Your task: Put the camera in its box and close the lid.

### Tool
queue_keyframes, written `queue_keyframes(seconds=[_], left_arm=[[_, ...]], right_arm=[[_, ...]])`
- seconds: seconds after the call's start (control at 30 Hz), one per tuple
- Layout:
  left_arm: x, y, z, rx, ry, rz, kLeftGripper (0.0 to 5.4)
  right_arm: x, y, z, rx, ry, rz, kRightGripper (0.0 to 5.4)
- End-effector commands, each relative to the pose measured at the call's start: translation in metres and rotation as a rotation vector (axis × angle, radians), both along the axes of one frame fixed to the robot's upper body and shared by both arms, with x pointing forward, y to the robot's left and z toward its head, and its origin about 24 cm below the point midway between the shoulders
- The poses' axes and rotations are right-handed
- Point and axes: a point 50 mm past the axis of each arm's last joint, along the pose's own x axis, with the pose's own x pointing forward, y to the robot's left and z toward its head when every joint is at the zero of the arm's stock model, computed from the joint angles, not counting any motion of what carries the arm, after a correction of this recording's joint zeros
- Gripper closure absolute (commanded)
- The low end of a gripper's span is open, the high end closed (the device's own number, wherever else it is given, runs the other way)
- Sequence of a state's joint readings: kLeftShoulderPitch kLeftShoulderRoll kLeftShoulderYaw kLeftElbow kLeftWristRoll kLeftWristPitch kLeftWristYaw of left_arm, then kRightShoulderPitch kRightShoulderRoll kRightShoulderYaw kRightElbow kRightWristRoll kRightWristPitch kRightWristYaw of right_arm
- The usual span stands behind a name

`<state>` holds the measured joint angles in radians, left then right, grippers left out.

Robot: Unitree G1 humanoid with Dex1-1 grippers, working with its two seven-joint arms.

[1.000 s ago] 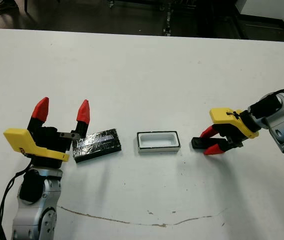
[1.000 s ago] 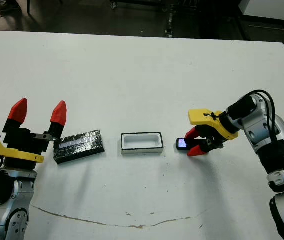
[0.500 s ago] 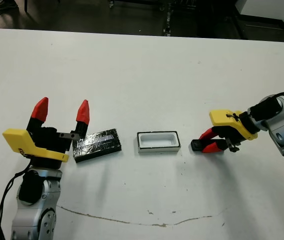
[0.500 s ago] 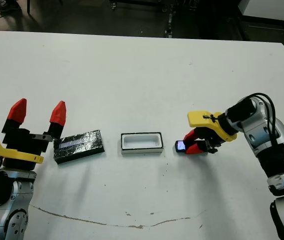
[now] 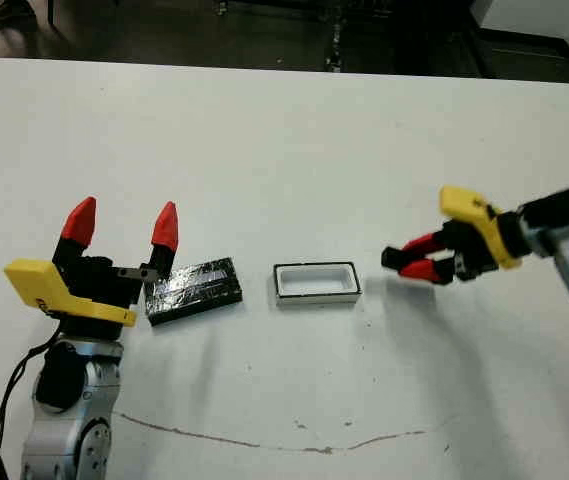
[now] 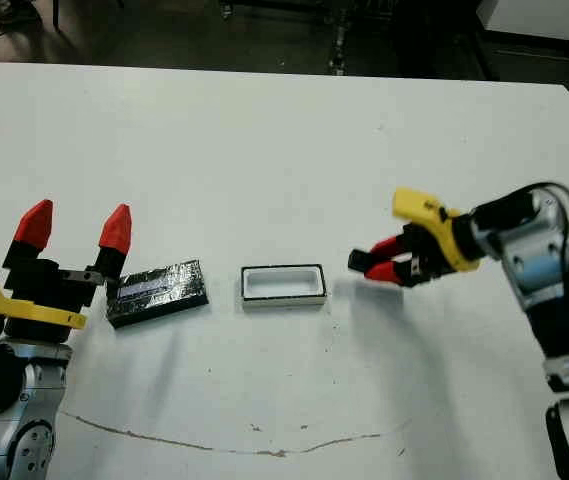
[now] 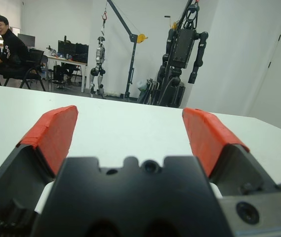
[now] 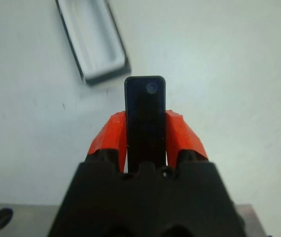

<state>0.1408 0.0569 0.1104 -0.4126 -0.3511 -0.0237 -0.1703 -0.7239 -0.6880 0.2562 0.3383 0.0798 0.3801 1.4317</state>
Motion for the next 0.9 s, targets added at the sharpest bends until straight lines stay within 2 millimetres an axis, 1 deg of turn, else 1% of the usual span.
queue_keyframes(seconds=[0.03,0.2,0.33,0.47,0.53,0.73,0.9], left_arm=[[-0.001,0.000,-0.002,0.003,0.017,-0.003,0.00],[-0.002,0.000,-0.003,-0.002,0.019,0.002,0.00],[-0.002,-0.001,-0.003,0.001,0.022,0.005,0.00],[-0.003,-0.001,-0.003,-0.008,0.024,0.003,0.00],[-0.003,-0.001,-0.003,-0.007,0.024,0.005,0.00],[-0.002,-0.001,-0.004,-0.007,0.026,0.004,0.00],[-0.002,-0.001,-0.004,-0.009,0.021,0.000,0.00]], right_arm=[[0.006,0.010,0.015,0.077,-0.030,0.028,3.74],[0.011,0.026,0.023,0.152,-0.031,0.074,3.74],[0.012,0.043,0.018,0.208,0.020,0.119,3.74],[0.012,0.058,0.014,0.214,0.026,0.160,3.74],[0.012,0.064,0.010,0.212,0.055,0.163,3.74],[0.010,0.078,-0.003,0.279,0.138,0.212,3.74],[0.010,0.081,-0.010,0.285,0.139,0.222,3.74]])
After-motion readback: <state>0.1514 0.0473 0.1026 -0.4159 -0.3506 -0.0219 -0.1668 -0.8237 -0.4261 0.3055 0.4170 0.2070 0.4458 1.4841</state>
